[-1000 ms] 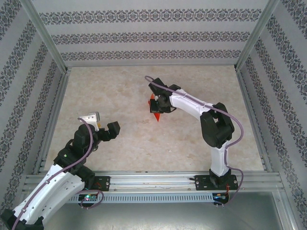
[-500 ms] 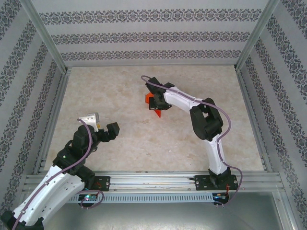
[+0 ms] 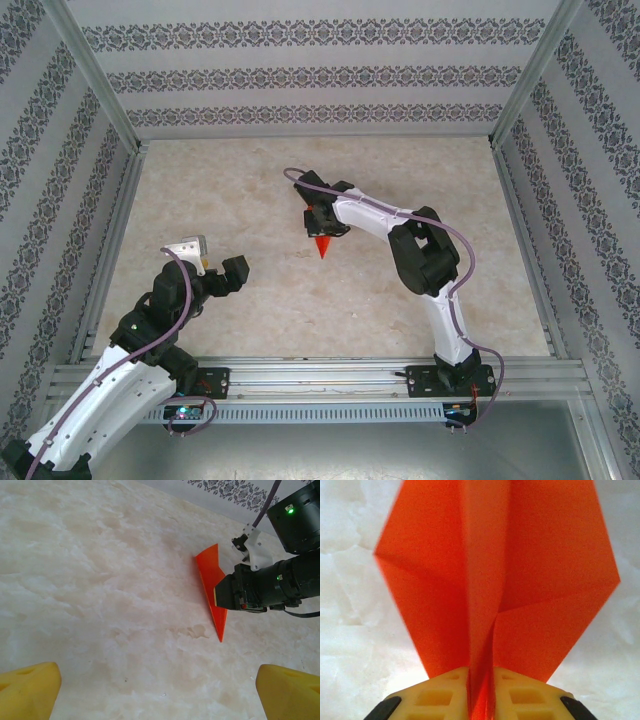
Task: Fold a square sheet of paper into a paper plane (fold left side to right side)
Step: Move the paper plane to the center of the table.
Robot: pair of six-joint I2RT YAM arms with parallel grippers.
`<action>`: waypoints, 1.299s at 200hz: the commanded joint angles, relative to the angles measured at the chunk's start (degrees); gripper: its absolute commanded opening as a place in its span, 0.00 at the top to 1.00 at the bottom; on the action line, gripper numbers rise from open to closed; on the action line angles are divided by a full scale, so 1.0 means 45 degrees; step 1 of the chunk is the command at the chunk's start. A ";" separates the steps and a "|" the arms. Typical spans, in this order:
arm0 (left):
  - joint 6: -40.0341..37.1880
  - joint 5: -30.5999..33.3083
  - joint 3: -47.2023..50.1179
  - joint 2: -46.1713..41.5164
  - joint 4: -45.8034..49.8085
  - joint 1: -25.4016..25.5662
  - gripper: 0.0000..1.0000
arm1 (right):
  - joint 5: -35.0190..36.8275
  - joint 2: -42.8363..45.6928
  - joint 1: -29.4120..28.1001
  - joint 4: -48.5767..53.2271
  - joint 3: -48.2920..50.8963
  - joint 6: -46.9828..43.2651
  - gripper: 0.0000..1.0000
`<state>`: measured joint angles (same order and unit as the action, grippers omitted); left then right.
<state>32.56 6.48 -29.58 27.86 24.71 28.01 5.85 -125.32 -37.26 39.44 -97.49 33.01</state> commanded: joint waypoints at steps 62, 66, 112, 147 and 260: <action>-0.0145 0.0162 -0.0189 -0.0038 0.0290 -0.0226 0.00 | 0.0384 -0.0303 0.0150 0.0004 0.0123 0.0251 0.81; -0.0145 0.0161 -0.0199 -0.0023 0.0281 -0.0238 0.00 | 0.0390 -0.0325 0.0154 0.0005 0.0108 0.0252 0.81; -0.0184 0.0181 -0.0270 -0.0014 0.0317 -0.0233 0.00 | 0.0228 -0.0446 0.0106 0.0010 0.0046 0.0360 0.81; -0.0242 0.0240 -0.0377 -0.0009 0.0401 -0.0242 0.00 | 0.0404 -0.0070 0.0074 0.0098 0.0097 0.0174 0.78; -0.0341 0.0376 -0.0639 0.0035 0.0620 -0.0238 0.00 | 0.0711 0.0873 -0.0110 0.0180 0.0513 0.0027 0.70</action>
<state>32.49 6.74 -30.63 28.01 25.85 27.99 7.09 -125.16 -37.01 39.27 -95.83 33.10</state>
